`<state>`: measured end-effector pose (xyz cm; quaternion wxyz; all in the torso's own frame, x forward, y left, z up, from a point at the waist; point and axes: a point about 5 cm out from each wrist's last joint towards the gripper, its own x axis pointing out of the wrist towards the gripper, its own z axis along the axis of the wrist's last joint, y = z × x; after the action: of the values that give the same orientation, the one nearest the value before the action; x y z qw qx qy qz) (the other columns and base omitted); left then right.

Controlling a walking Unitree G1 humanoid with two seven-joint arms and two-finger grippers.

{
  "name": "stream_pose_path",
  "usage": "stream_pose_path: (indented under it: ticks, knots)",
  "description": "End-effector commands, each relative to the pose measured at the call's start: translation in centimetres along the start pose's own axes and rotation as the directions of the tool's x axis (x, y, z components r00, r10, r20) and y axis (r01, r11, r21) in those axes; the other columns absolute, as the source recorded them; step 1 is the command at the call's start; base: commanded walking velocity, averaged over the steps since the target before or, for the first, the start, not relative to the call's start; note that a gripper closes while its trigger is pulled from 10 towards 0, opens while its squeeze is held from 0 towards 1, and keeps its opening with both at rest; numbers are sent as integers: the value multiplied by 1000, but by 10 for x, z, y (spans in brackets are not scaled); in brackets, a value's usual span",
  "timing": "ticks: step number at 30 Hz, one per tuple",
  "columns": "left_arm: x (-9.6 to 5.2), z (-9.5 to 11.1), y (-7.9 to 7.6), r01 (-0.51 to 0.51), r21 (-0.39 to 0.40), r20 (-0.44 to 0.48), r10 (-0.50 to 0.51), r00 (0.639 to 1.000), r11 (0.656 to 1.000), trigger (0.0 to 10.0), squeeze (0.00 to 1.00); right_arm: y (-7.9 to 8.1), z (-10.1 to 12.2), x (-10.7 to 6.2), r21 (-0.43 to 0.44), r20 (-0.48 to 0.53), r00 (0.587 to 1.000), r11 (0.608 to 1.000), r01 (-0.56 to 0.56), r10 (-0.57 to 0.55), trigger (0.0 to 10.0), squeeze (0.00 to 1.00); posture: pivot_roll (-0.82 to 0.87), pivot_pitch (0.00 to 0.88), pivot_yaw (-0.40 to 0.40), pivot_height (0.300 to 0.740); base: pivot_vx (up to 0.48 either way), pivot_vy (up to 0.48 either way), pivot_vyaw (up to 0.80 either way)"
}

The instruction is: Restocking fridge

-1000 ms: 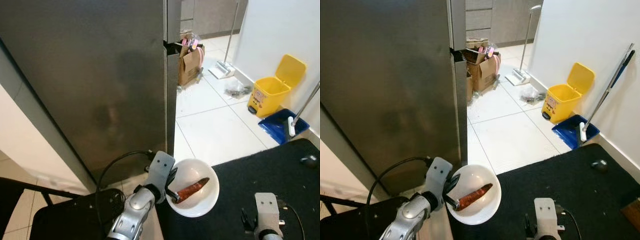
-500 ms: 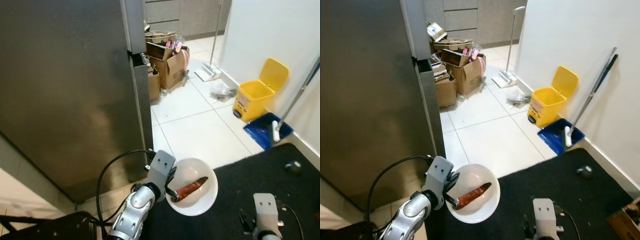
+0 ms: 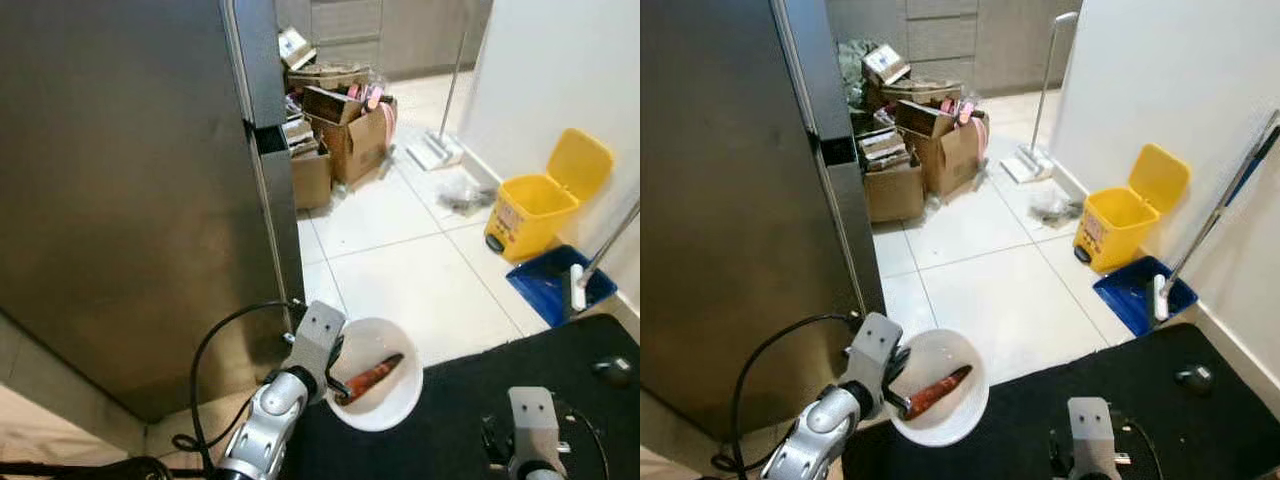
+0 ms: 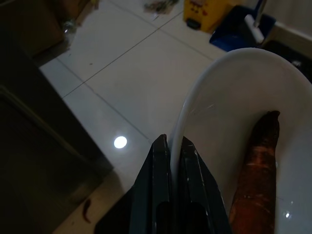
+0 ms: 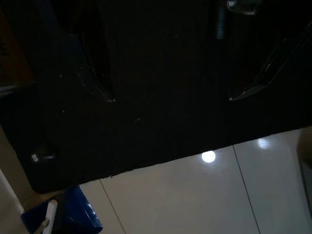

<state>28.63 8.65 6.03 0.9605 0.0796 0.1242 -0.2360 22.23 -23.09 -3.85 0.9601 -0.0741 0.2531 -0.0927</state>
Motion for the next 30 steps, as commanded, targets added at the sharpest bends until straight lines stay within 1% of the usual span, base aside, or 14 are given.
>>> stream_pose_path:
  ticks: [1,6,9,11,14,20,30]
  knots:
    - [-1,-6,-1,2,-5,-24,-2,1000,1000,10000,0,-3,-9,-4,-1,-29,1000,1000,7,-7,10000,35,-114,117,6,717,0,0,0]
    - [0,-4,-1,-7,-30,-12,6,1000,1000,10000,0,-3,-8,-4,-2,-29,1000,1000,7,-7,10000,39,-115,118,5,717,0,0,0]
    - [0,1,-2,1,-54,18,0,1000,999,10000,0,-3,-8,-4,-2,-29,1000,1000,8,-8,10000,39,-116,120,5,717,0,0,0]
    - [0,2,-2,-1,-38,21,2,1000,999,10000,0,-3,-8,-4,-3,-29,1000,1000,8,-8,10000,39,-116,120,5,717,0,0,0]
    - [0,2,-2,2,-39,28,-1,1000,999,10000,0,-3,-9,-4,-2,-31,999,1000,9,-9,10000,39,-116,121,7,717,0,0,0]
    - [0,2,-4,10,-29,37,-9,999,1000,10000,0,-4,-9,-4,-1,-34,999,1000,10,-10,10000,39,-118,124,7,717,333,0,0]
    - [-1,2,-6,18,-31,39,-16,999,999,10000,0,-4,-10,-4,-3,-36,999,1000,10,-10,10000,39,-117,125,5,717,471,0,0]
